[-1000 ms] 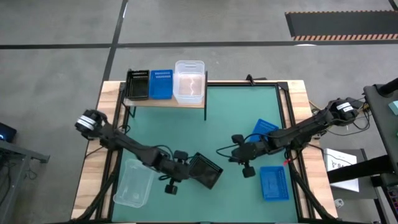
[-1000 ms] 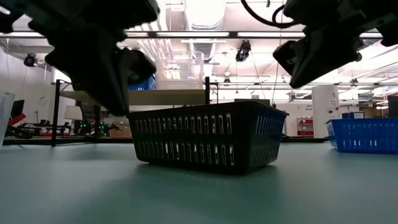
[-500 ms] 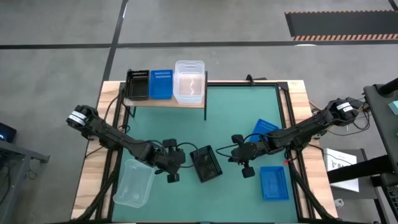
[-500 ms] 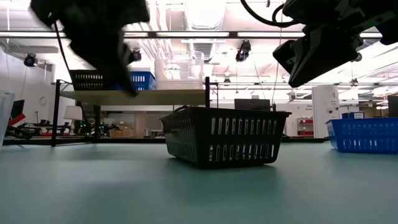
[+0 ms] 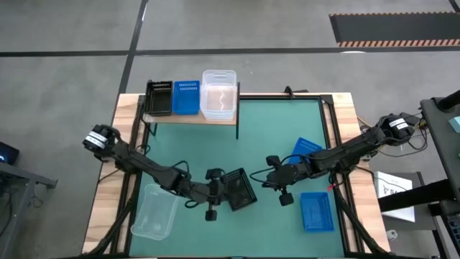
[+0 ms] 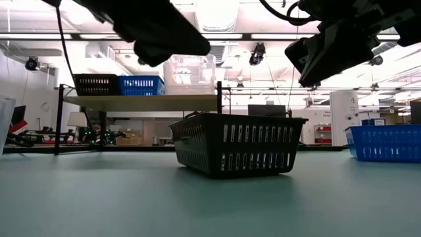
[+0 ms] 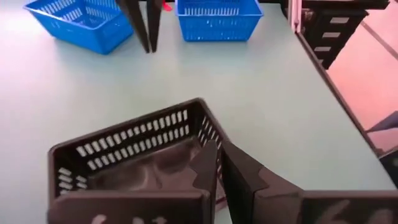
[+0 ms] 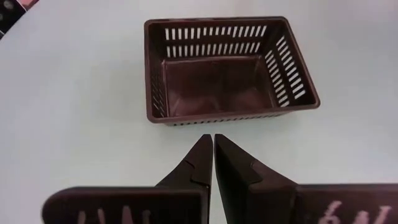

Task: Stack baskets on shelf by color
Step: Stack the black bin on top of the black bins on the shelf

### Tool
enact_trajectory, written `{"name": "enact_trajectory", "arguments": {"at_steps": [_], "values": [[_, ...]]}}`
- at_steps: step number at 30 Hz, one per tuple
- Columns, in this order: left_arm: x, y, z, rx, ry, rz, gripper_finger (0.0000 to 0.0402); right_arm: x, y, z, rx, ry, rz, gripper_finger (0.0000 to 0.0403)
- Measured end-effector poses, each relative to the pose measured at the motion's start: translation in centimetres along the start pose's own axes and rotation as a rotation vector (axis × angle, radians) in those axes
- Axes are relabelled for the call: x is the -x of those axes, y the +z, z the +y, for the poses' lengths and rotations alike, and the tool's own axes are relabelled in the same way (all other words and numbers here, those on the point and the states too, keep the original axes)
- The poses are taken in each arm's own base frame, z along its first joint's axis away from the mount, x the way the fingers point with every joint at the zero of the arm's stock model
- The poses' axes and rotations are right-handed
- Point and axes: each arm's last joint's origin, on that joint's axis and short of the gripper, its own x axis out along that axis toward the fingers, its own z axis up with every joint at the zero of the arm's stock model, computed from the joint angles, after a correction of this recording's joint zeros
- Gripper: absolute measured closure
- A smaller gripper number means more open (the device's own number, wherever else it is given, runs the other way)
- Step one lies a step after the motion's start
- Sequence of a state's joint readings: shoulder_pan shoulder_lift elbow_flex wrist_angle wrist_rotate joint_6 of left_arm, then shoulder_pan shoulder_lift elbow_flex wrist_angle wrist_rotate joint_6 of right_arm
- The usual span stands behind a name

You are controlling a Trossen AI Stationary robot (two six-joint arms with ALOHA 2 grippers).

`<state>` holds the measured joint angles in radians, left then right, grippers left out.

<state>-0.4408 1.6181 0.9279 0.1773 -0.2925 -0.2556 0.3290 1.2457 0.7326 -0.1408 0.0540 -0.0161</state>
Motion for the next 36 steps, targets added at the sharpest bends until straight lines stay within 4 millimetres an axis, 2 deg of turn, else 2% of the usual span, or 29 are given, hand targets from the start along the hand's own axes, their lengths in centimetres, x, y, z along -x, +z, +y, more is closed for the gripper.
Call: {"name": "enact_trajectory", "arguments": {"at_steps": [7,12,20,23,26,31,36], "values": [[-1.4,-0.2,-0.8,0.014,-0.068,0.045,0.0396,0.0,0.3,0.4,0.019,0.038,-0.029,0.0394],[-1.5,-0.2,-0.8,0.038,-0.073,0.043,0.0396,-0.8,-0.1,0.9,-0.007,0.057,0.004,0.0394],[-1.4,-0.3,-0.9,0.043,-0.084,0.047,0.0396,-5.8,-1.3,0.8,-0.012,0.037,0.019,0.0394],[-1.4,-0.3,-0.9,0.042,-0.086,0.049,0.0396,-7.7,-0.5,0.3,-0.006,0.018,-0.099,0.0394],[-1.4,-0.5,-0.9,0.037,-0.082,0.070,0.0395,-8.6,1.4,-0.5,0.010,-0.012,-0.211,0.0394],[-0.3,-0.4,-1.0,0.055,-0.081,0.137,0.0372,-8.7,2.7,-1.1,0.070,-0.049,-0.088,0.0394],[-0.3,-0.9,-1.3,0.056,-0.081,0.166,0.0310,-7.1,3.8,-1.2,0.083,-0.087,-0.080,0.0394]]}}
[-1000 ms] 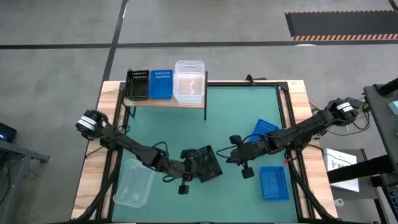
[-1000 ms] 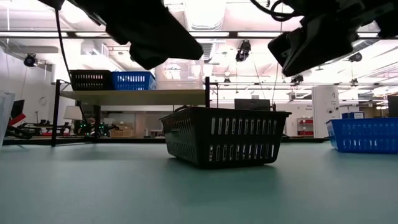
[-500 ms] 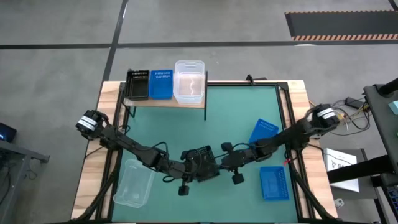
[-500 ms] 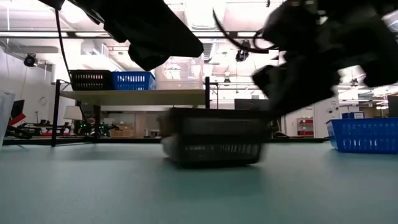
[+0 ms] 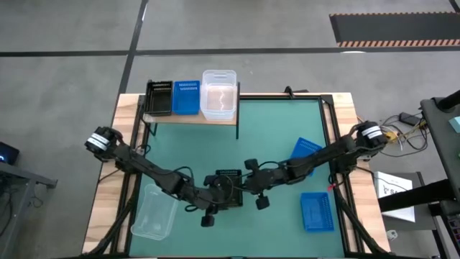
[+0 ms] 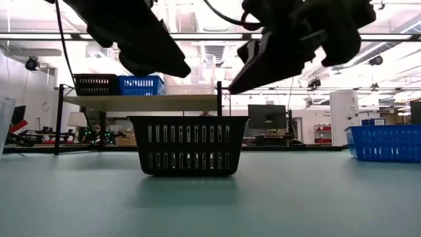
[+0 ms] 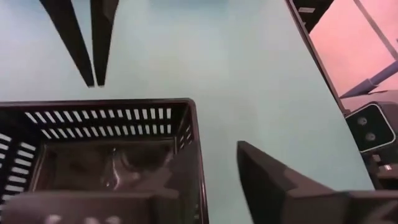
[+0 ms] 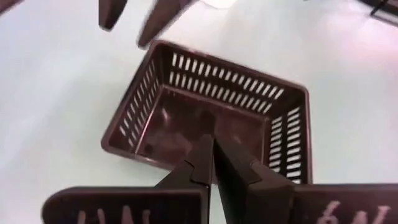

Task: Stack baskets on shelf by color
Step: Stack the black bin on top of the black bins on the shelf

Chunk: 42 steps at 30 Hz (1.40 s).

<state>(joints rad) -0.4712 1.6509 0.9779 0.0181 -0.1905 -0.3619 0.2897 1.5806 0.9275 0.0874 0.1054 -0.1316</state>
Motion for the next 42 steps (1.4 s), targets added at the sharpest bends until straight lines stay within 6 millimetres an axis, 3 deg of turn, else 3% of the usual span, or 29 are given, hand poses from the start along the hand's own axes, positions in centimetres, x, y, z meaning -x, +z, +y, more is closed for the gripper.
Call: {"name": "enact_trajectory", "arguments": {"at_steps": [6,12,26,35,39,42], "values": [[-1.1,-0.1,-0.2,-0.005,0.005,0.015,0.0230,1.2,0.1,-0.1,-0.014,0.002,0.026,0.0394],[-3.1,-0.9,-0.4,-0.014,0.024,0.065,0.0221,1.5,0.0,-0.1,-0.029,0.005,0.030,0.0394],[-4.6,-2.0,-0.2,0.057,0.043,0.102,0.0274,1.6,-0.1,1.3,-0.020,0.029,0.038,0.0394],[-4.6,-2.0,-0.2,0.031,0.042,0.104,0.0377,1.5,-0.3,1.3,-0.019,0.010,0.044,0.0394],[-3.3,-1.1,-0.3,-0.011,0.035,0.083,0.0395,1.5,-0.3,1.3,-0.005,0.010,0.046,0.0394],[-0.7,0.1,-1.0,-0.071,0.023,0.067,0.0399,1.8,-0.5,1.3,0.008,0.013,0.074,0.0394]]}}
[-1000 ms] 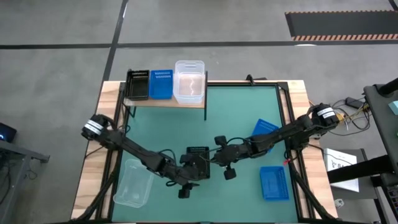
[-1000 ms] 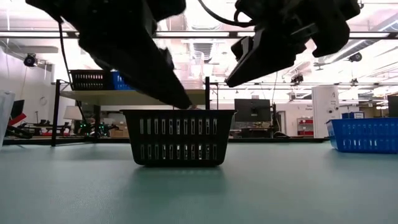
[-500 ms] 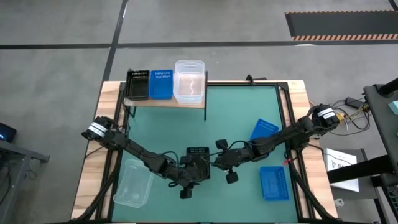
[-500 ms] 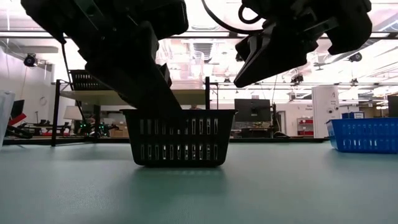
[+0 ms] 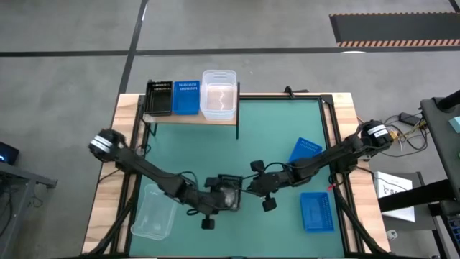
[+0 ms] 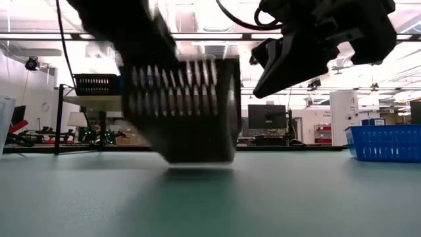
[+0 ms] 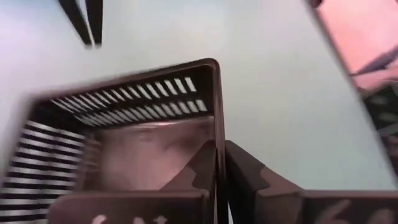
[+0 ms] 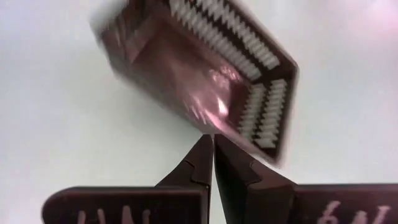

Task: Stack baskets on shelf by color
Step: Stack the black bin on top of the black bins on the shelf

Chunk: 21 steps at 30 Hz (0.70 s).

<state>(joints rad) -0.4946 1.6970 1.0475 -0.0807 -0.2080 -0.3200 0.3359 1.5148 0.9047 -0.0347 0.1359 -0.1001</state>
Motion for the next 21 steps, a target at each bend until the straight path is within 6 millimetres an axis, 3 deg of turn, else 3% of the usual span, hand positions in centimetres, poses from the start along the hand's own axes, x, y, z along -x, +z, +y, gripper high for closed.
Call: {"name": "enact_trajectory", "arguments": {"at_steps": [6,14,21], "values": [[7.8,2.6,-0.6,-0.129,-0.024,-0.110,0.0400,1.9,0.1,-0.3,0.008,0.004,0.025,0.0394],[17.2,3.5,2.0,-0.267,0.083,-0.235,0.0401,4.1,0.5,-0.6,0.018,-0.001,-0.034,0.0394],[23.7,2.7,5.4,-0.349,0.252,-0.311,0.0401,4.7,-0.3,-0.6,0.045,-0.002,-0.055,0.0394]]}}
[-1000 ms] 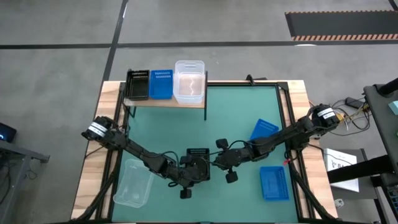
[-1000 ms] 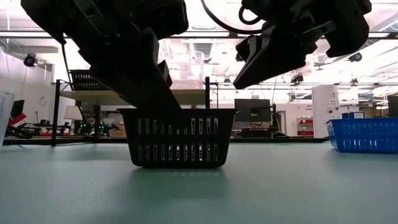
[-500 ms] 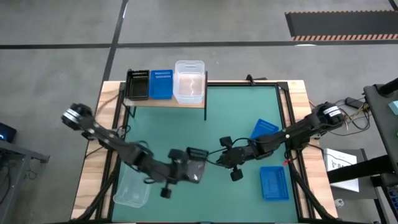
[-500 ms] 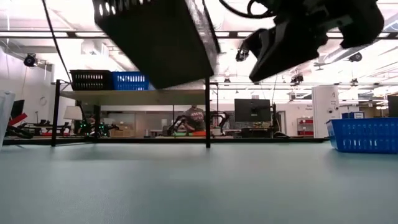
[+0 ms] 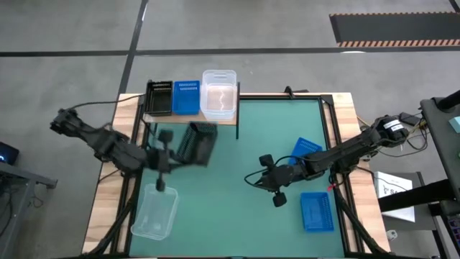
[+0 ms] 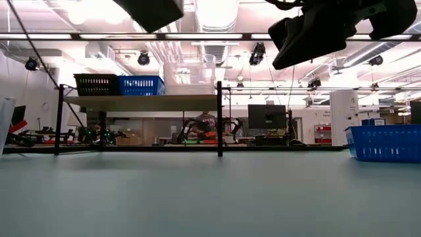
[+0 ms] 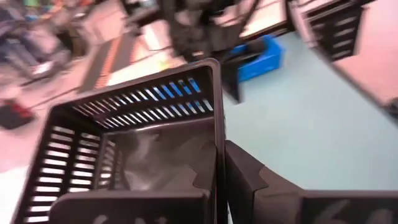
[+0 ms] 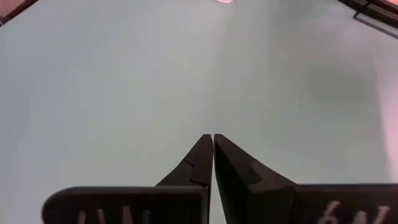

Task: Stack baskets on shelf by color
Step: Stack the black bin on top of the black bins on the shelf

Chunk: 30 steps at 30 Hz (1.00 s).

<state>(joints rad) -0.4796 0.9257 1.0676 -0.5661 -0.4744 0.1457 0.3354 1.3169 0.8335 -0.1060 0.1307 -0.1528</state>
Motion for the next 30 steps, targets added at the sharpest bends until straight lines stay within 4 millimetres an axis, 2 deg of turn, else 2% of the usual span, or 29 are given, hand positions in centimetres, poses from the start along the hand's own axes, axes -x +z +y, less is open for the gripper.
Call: {"name": "enact_trajectory", "arguments": {"at_steps": [9,14,17,25,30], "values": [[4.3,-3.2,5.6,-0.047,0.421,0.196,0.0401,0.1,0.4,-0.9,0.100,-0.035,-0.089,0.0394],[5.7,-4.2,7.6,-0.090,0.563,0.277,0.0401,0.2,0.3,-2.6,0.126,-0.074,-0.094,0.0394],[5.8,-4.6,8.7,-0.125,0.629,0.349,0.0401,0.1,0.0,-4.3,0.135,-0.057,-0.104,0.0394],[4.2,-5.9,11.4,-0.113,0.473,0.442,0.0401,0.7,-0.9,-10.0,0.087,-0.057,-0.210,0.0394],[3.8,-6.8,13.2,-0.056,0.423,0.654,0.0401,1.2,-1.3,-11.9,0.011,-0.035,-0.269,0.0394]]}}
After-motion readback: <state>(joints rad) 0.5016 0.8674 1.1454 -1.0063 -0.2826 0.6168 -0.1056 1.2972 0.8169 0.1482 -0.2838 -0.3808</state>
